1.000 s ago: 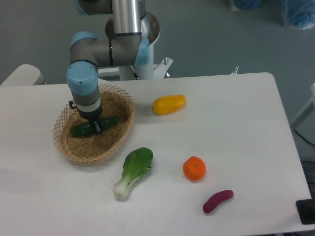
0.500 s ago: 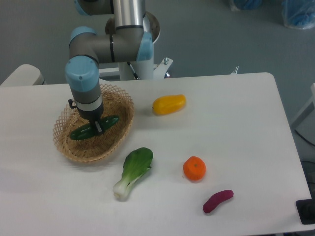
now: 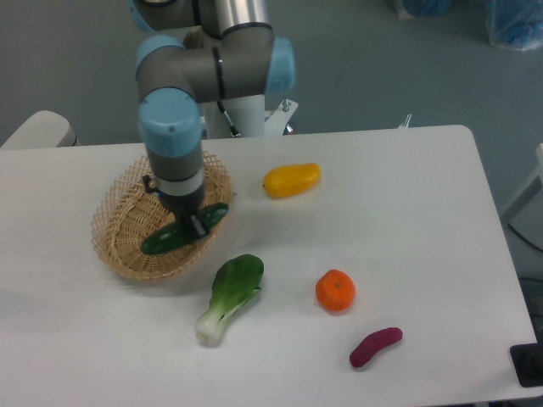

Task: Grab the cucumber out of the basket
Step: 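Lift the cucumber out of the basket and carry it past the bok choy, then move the held cucumber beside the mandarin and sweet potato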

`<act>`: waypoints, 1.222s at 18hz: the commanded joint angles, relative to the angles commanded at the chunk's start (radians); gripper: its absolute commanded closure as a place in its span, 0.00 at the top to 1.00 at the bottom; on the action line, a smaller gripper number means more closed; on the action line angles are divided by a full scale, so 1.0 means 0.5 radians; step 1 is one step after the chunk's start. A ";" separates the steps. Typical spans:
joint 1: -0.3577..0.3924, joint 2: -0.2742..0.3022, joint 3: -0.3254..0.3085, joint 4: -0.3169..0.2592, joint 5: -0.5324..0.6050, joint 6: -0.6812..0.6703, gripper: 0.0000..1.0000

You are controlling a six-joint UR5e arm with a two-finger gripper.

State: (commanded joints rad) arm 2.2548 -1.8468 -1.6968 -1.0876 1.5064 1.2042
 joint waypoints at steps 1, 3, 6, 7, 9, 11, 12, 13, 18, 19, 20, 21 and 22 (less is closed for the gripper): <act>0.025 -0.031 0.052 -0.006 0.000 0.003 0.02; 0.052 -0.092 0.153 -0.009 0.003 0.012 0.02; 0.104 -0.193 0.295 -0.012 0.003 0.012 0.02; 0.120 -0.233 0.353 -0.015 0.006 0.012 0.02; 0.163 -0.316 0.457 -0.018 0.031 0.015 0.03; 0.224 -0.383 0.549 -0.018 0.034 0.027 0.02; 0.264 -0.417 0.598 -0.031 0.034 0.052 0.02; 0.313 -0.448 0.644 -0.052 0.034 0.113 0.02; 0.503 -0.513 0.728 -0.071 0.003 0.457 0.02; 0.546 -0.507 0.728 -0.083 -0.003 0.509 0.02; 0.577 -0.497 0.728 -0.107 -0.003 0.552 0.02; 0.589 -0.491 0.728 -0.123 0.009 0.595 0.03; 0.598 -0.479 0.731 -0.126 0.021 0.629 0.03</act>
State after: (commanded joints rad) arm 2.5540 -2.0863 -1.3315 -1.1505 1.5170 1.5185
